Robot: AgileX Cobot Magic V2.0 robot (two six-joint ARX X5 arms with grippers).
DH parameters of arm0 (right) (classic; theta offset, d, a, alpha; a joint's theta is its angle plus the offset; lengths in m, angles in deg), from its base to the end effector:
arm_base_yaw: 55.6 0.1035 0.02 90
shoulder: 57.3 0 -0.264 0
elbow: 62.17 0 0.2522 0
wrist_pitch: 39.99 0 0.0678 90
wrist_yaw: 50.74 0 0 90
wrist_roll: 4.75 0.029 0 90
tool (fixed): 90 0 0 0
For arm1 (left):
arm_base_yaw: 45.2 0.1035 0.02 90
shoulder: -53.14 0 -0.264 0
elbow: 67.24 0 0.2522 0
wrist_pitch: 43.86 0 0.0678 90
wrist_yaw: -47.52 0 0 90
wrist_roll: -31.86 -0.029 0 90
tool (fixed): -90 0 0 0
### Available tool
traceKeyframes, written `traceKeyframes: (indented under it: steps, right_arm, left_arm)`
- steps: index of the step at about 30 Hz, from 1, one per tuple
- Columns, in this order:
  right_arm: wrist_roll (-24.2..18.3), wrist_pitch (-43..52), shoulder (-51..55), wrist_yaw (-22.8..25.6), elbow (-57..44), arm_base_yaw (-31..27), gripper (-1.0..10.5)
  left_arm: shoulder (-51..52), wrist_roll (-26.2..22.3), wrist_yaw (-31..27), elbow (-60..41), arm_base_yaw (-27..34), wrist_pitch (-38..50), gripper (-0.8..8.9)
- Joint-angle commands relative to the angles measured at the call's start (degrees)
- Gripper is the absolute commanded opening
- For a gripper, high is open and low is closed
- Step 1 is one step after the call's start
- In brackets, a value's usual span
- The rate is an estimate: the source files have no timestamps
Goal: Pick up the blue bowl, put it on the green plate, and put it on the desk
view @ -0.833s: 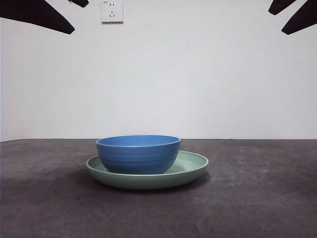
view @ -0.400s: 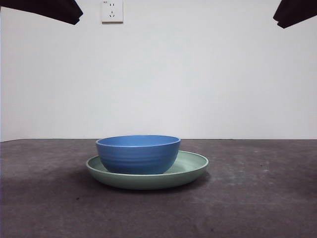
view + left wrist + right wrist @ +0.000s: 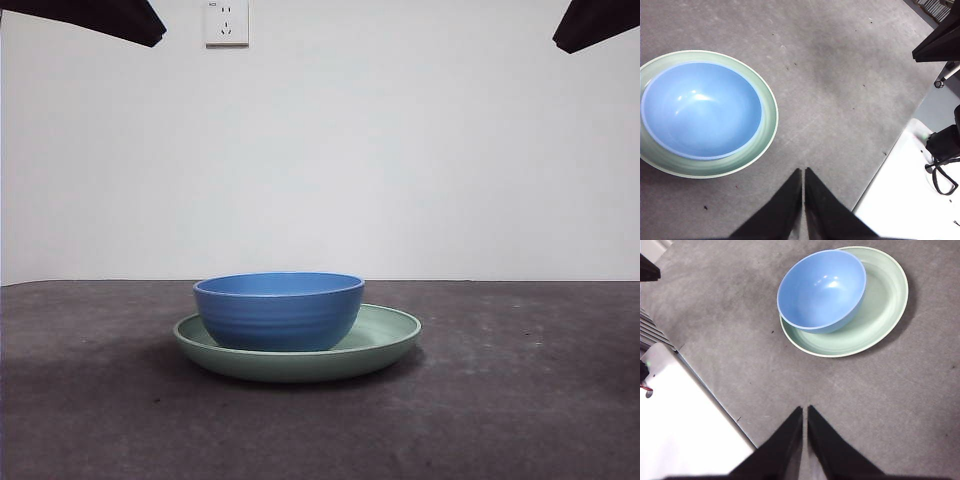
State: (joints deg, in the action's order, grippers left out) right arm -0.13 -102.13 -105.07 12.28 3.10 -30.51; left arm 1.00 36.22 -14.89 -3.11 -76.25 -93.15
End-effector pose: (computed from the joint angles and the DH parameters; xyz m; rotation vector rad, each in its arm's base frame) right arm 0.1300 0.0754 0.3090 0.0844 0.8396 0.8282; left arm 0.1465 -0.1039 0.3077 -0.0463 0.7162 -0.9593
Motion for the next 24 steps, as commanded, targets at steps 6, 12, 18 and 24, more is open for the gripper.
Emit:
traceKeyframes:
  steps: [6,12,18,24]
  right_arm:
    - [-0.81,0.55,-0.44,-0.02,0.87,0.33,0.1]
    - [-0.79,0.55,-0.44,-0.02,0.87,0.33,0.1]
    - [-0.81,0.55,-0.44,-0.02,0.87,0.33,0.1]
    - [-0.79,0.57,-0.44,-0.02,0.87,0.33,0.1]
  left_arm:
    - [-0.39,-0.68,0.42,0.28,-0.46,0.83,0.08]
    - [0.09,-0.68,0.42,0.28,-0.42,0.90,0.08]
    - [5.90,-4.22,-4.24,-0.57,2.93,4.76,0.08]
    - [18.64,-5.25,-14.43,-9.66,12.72,24.06,0.08]
